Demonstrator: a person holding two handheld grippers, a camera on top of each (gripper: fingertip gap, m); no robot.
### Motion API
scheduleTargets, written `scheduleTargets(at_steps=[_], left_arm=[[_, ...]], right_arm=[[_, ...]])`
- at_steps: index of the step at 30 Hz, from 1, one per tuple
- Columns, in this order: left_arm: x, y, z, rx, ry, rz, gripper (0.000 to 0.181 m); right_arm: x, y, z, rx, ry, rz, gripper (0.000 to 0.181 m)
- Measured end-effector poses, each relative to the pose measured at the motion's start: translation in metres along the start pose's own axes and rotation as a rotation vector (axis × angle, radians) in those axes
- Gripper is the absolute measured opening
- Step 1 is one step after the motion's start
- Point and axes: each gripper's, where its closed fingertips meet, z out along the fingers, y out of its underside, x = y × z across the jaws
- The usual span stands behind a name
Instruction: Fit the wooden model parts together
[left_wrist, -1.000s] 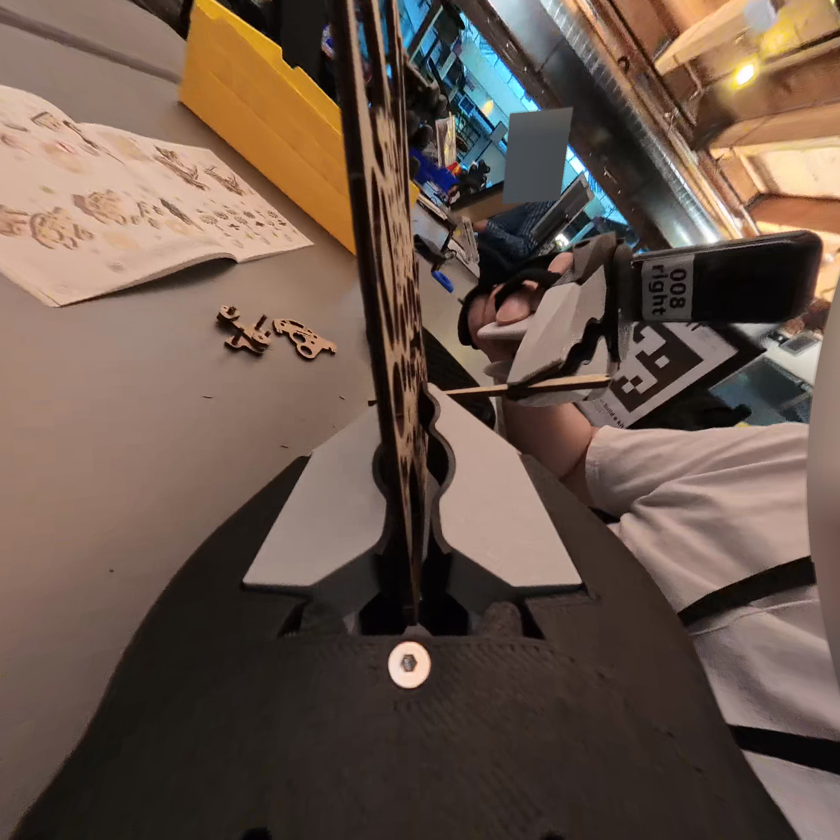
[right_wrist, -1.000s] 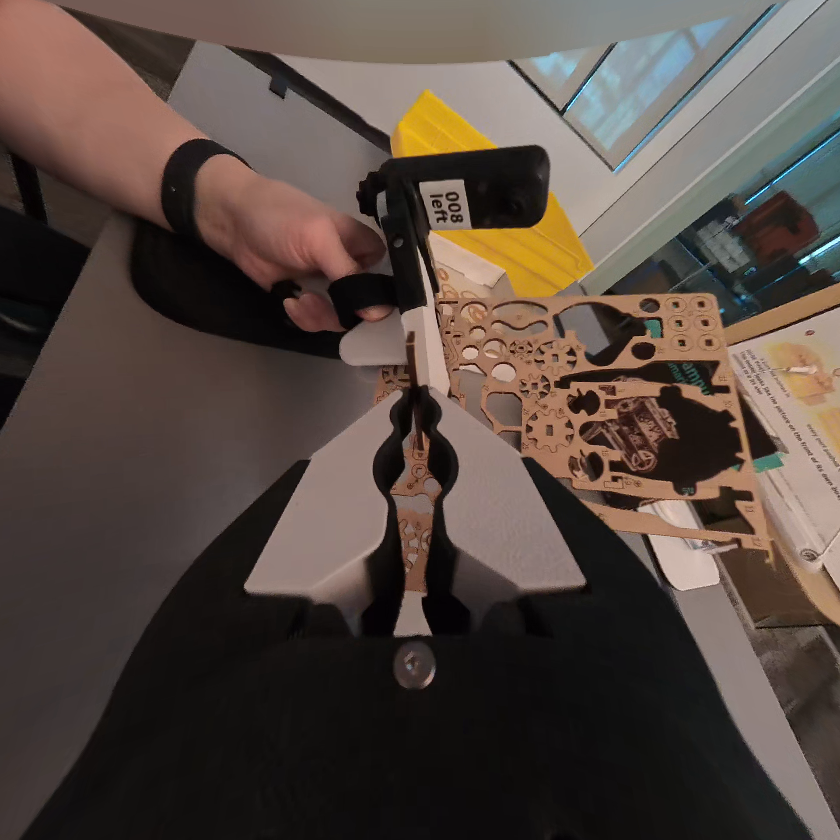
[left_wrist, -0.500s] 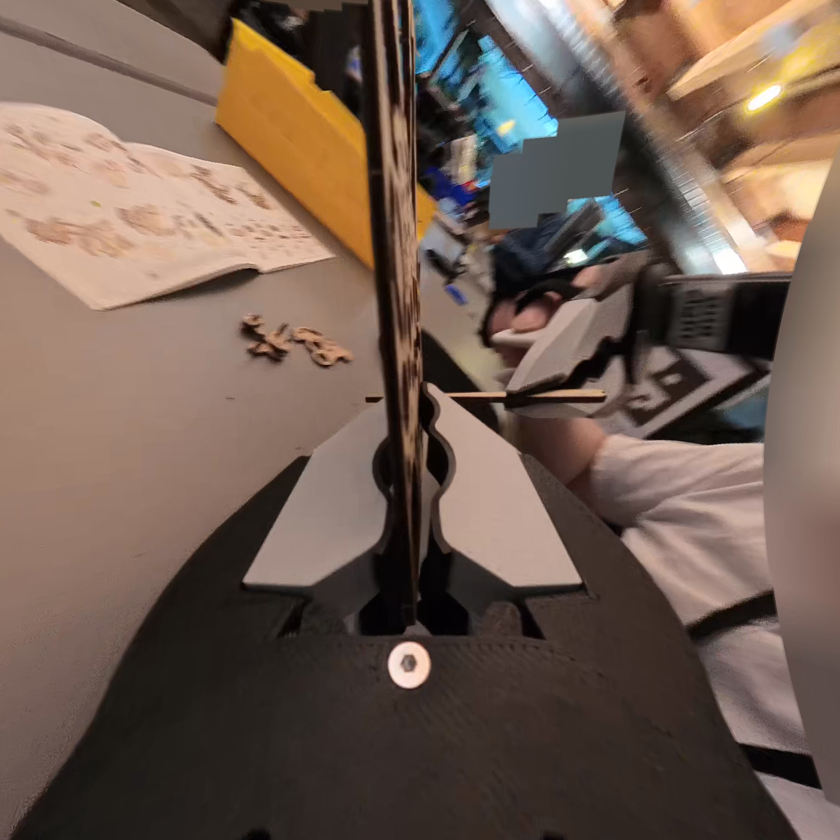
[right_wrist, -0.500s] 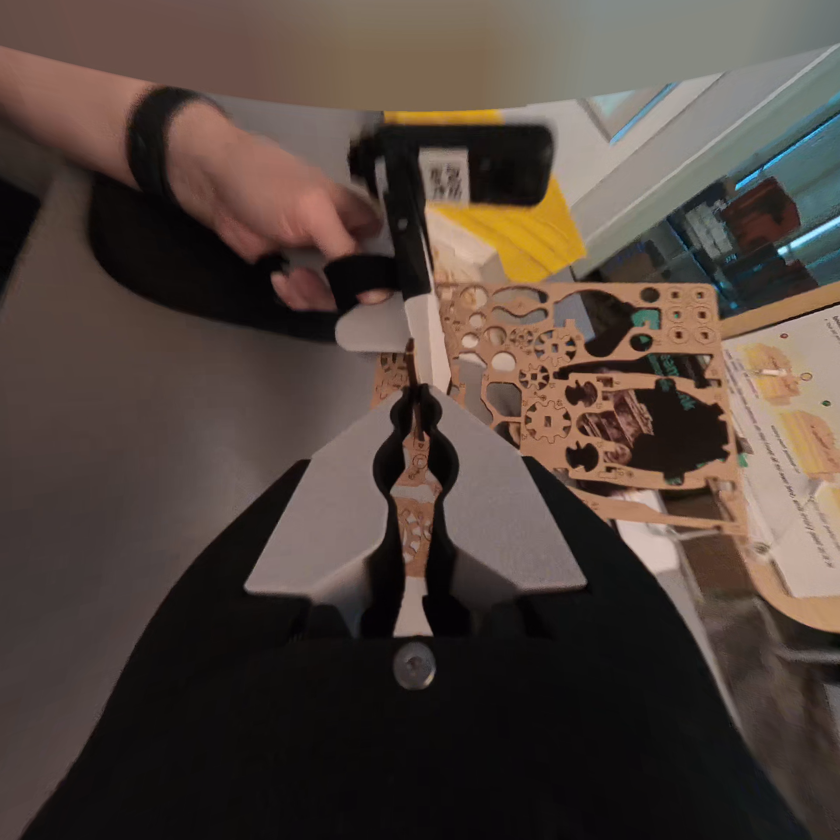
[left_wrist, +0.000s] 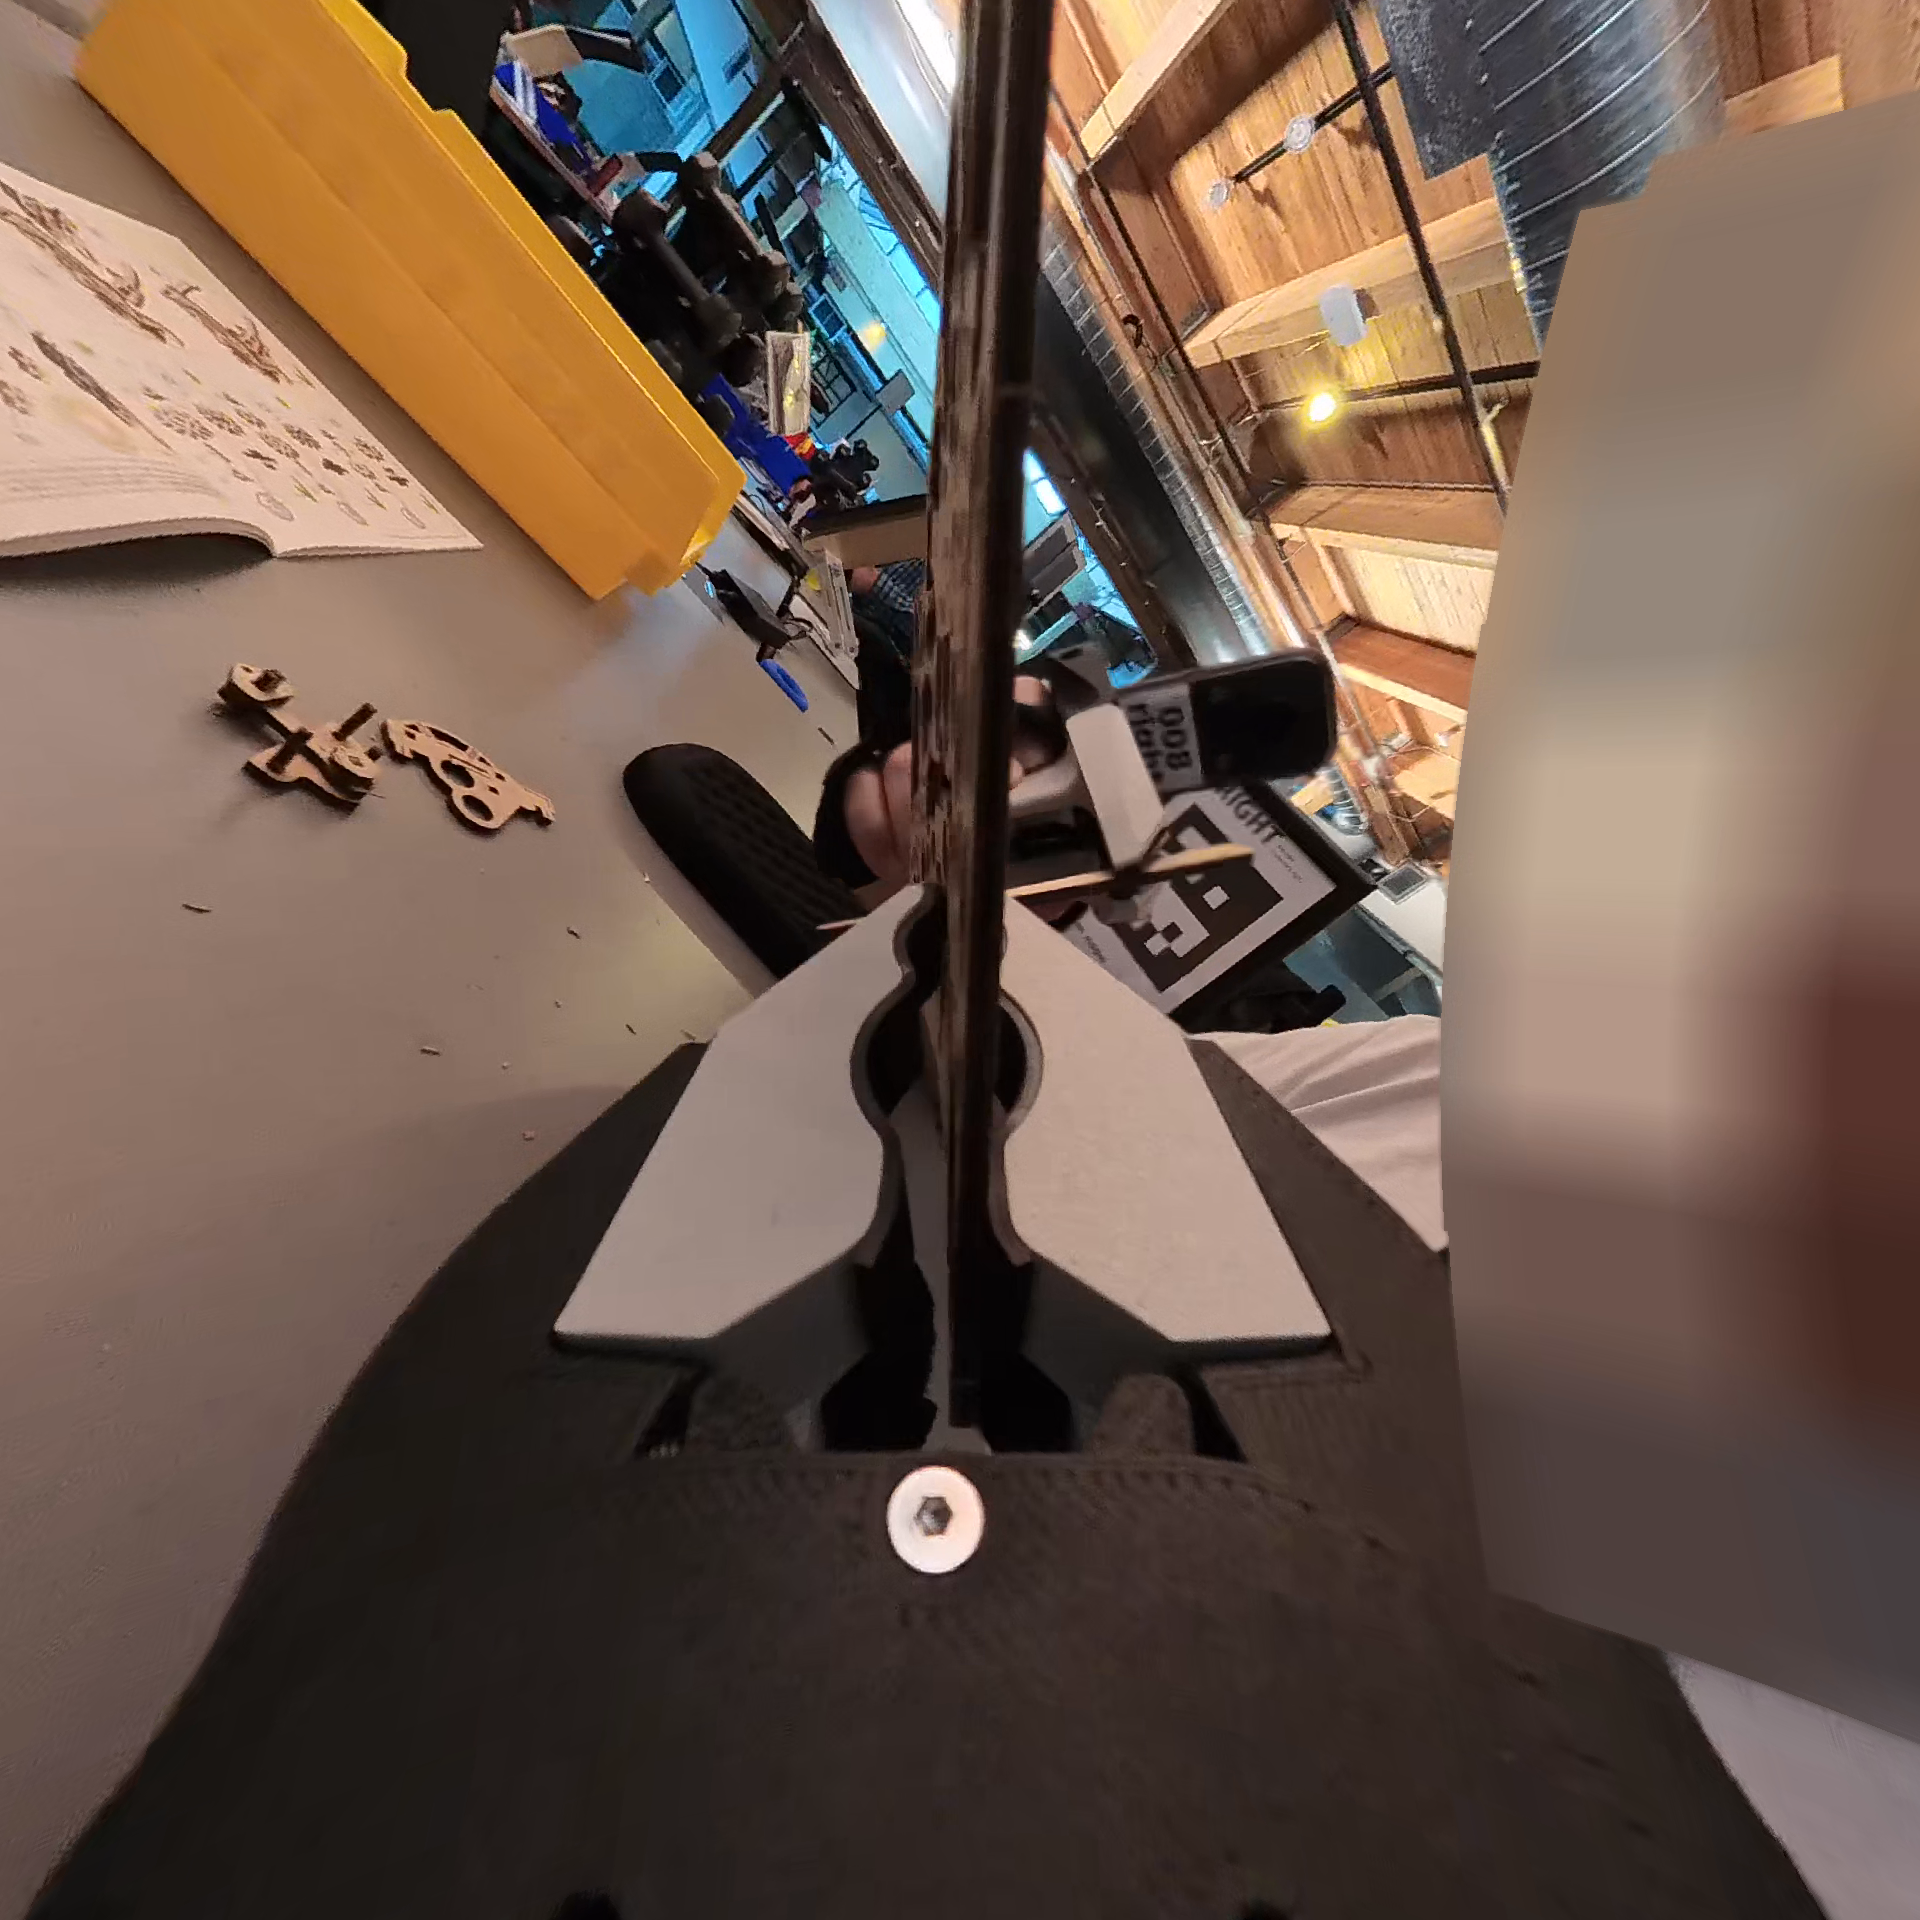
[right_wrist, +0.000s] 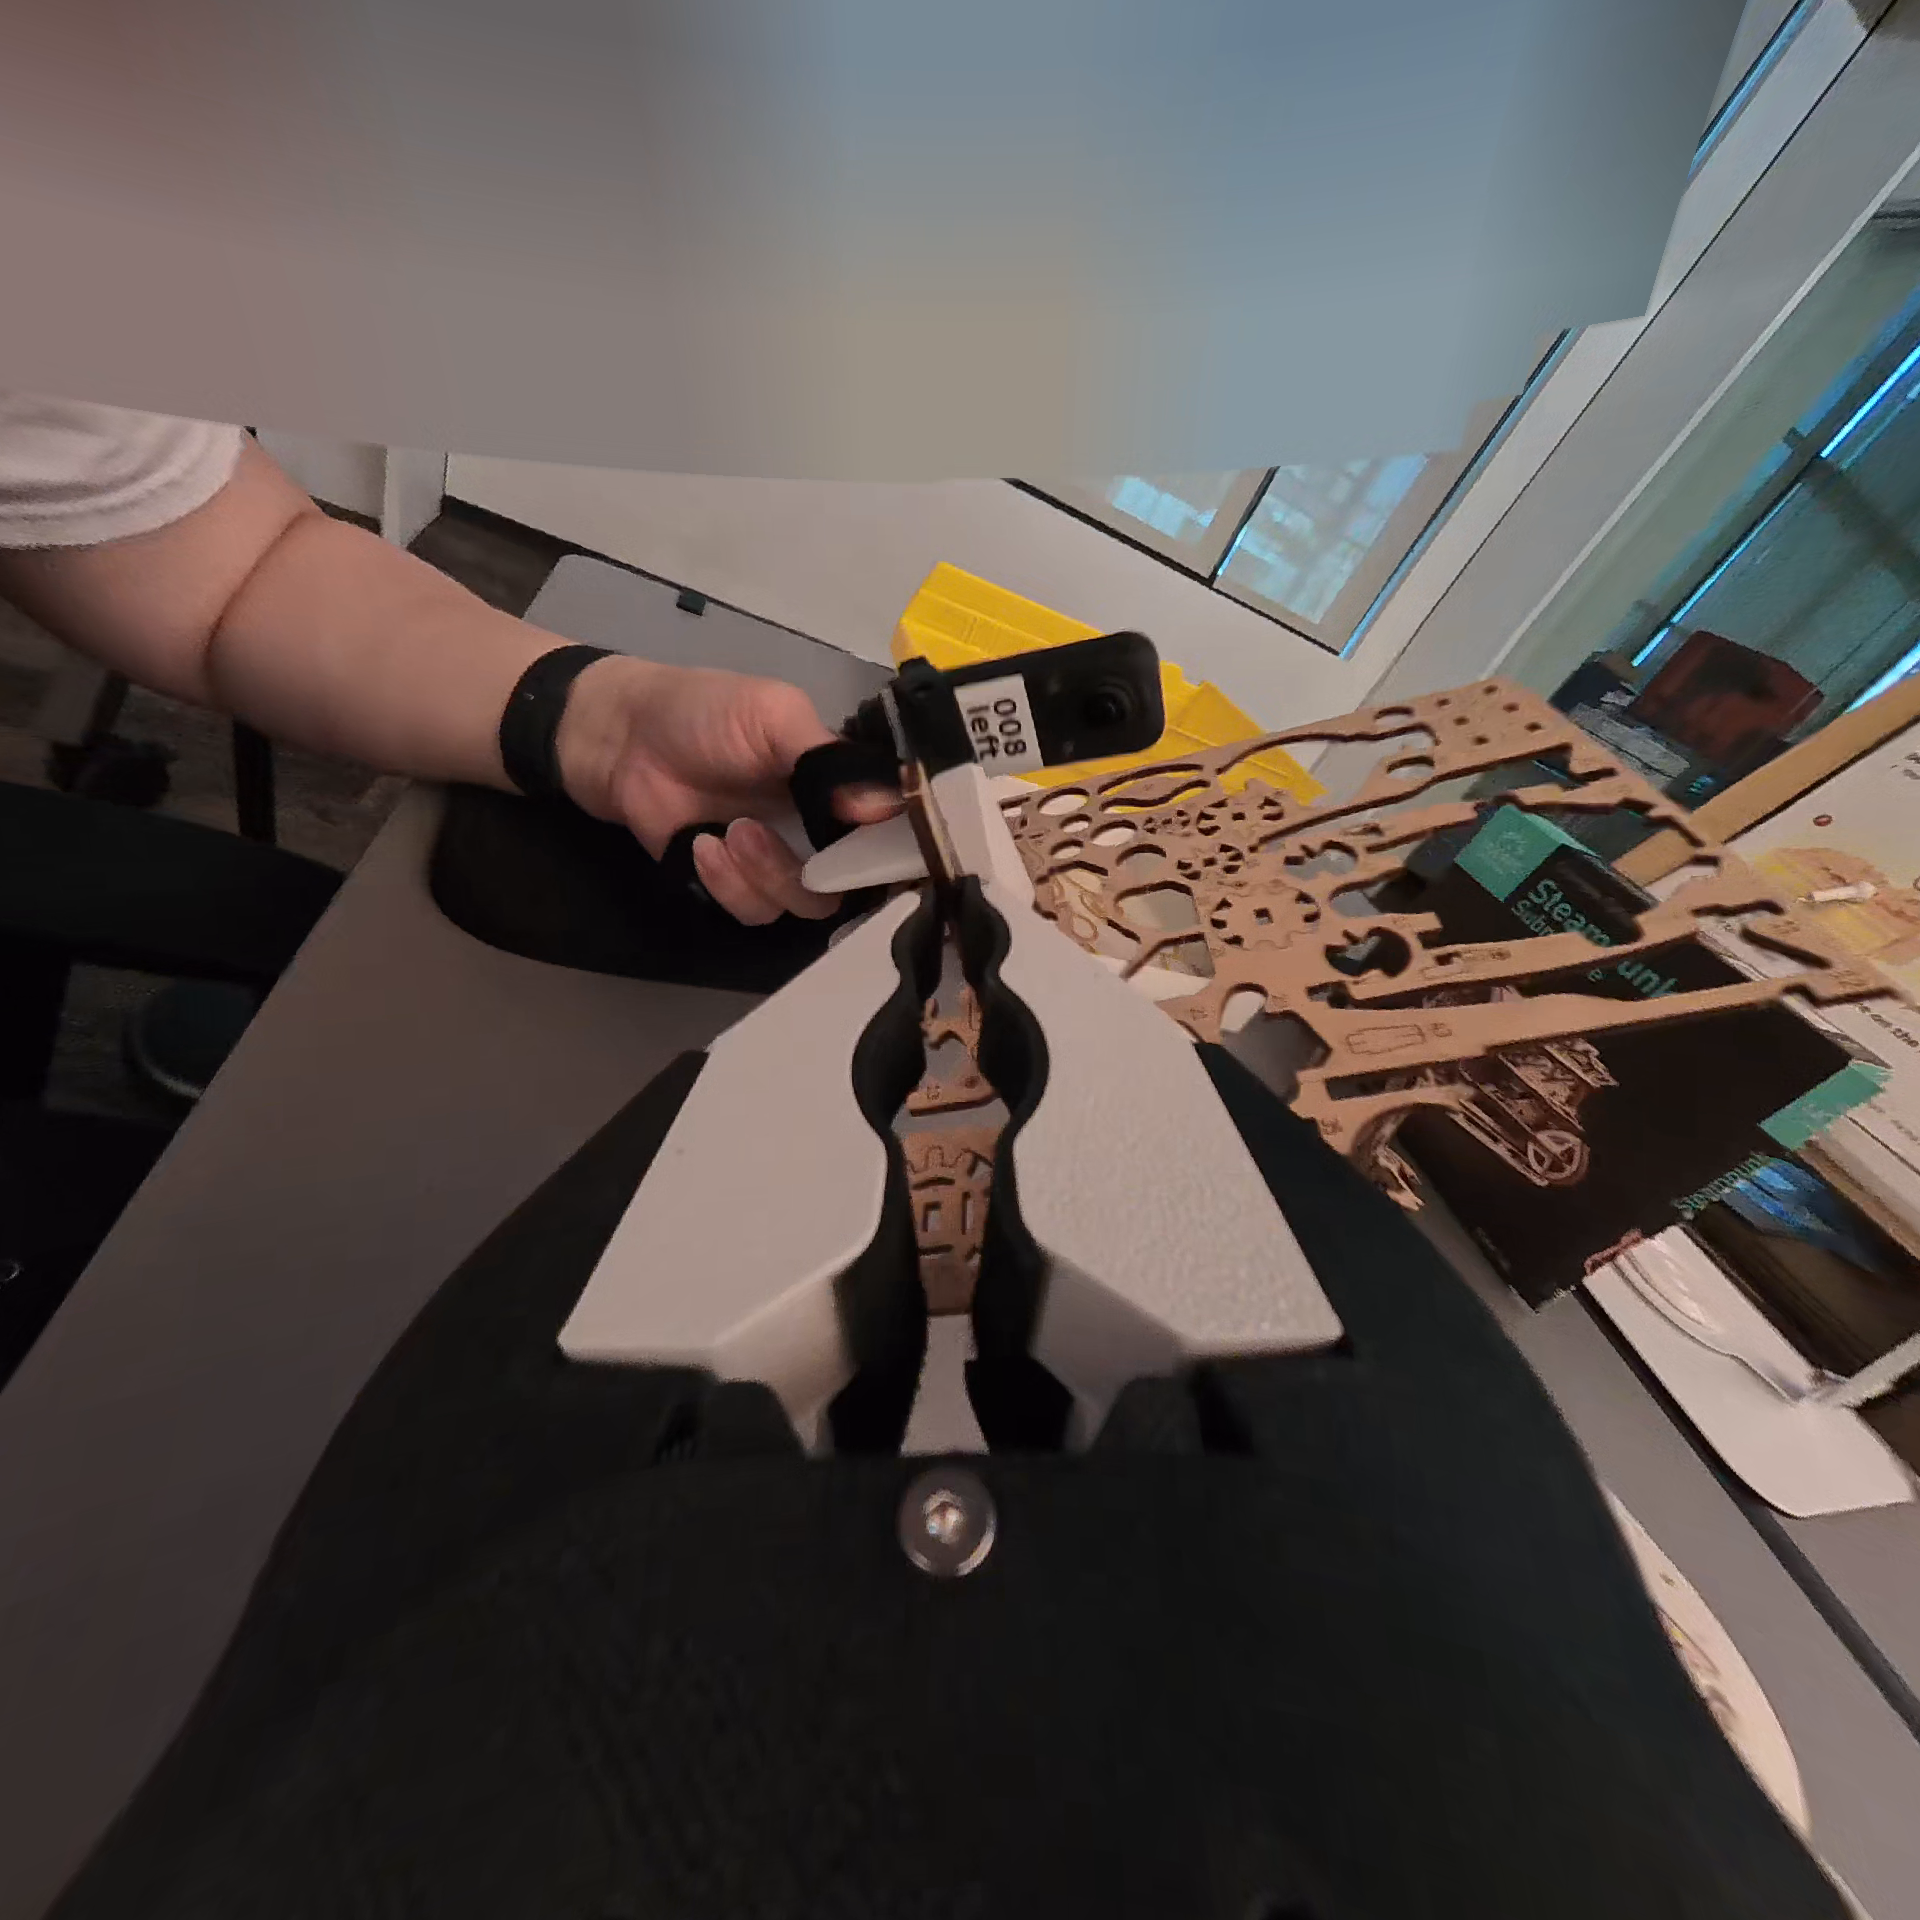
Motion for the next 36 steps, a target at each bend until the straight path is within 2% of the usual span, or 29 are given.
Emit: scheduleTargets(at_steps=[7,10,13,18,22,24,26,32,36], left_arm=[[-0.014,-0.007,-0.006,0.051,-0.101,0.031,0.0],[-0.019,-0.002,-0.005,0.024,-0.128,0.037,0.0],[-0.022,0.009,0.002,-0.059,-0.201,0.152,0.002],[-0.012,0.006,0.005,-0.026,-0.137,0.128,0.002],[-0.013,0.001,0.0,0.012,-0.1,0.049,0.001],[-0.012,-0.005,-0.005,0.047,-0.074,0.008,0.001],[-0.018,0.0,-0.002,0.024,-0.123,0.031,0.0],[-0.024,0.007,0.004,-0.003,-0.154,0.031,0.0],[-0.023,0.004,0.001,0.001,-0.18,0.075,0.001]], right_arm=[[-0.005,0.016,0.014,-0.197,0.146,-0.3,0.001],[-0.008,0.02,0.019,-0.26,0.155,-0.382,0.001],[-0.007,0.021,0.023,-0.28,0.1,-0.327,0.001],[0.008,0.009,0.011,-0.169,-0.002,-0.077,0.001],[0.01,0.011,0.006,-0.101,-0.015,0.013,0.001],[0.007,0.014,0.004,-0.088,0.01,-0.011,0.001],[0.003,0.019,0.006,-0.113,0.034,-0.063,0.001],[-0.003,0.026,0.012,-0.15,0.031,-0.15,0.002],[0.005,0.026,0.007,-0.135,0.042,-0.098,0.001]])
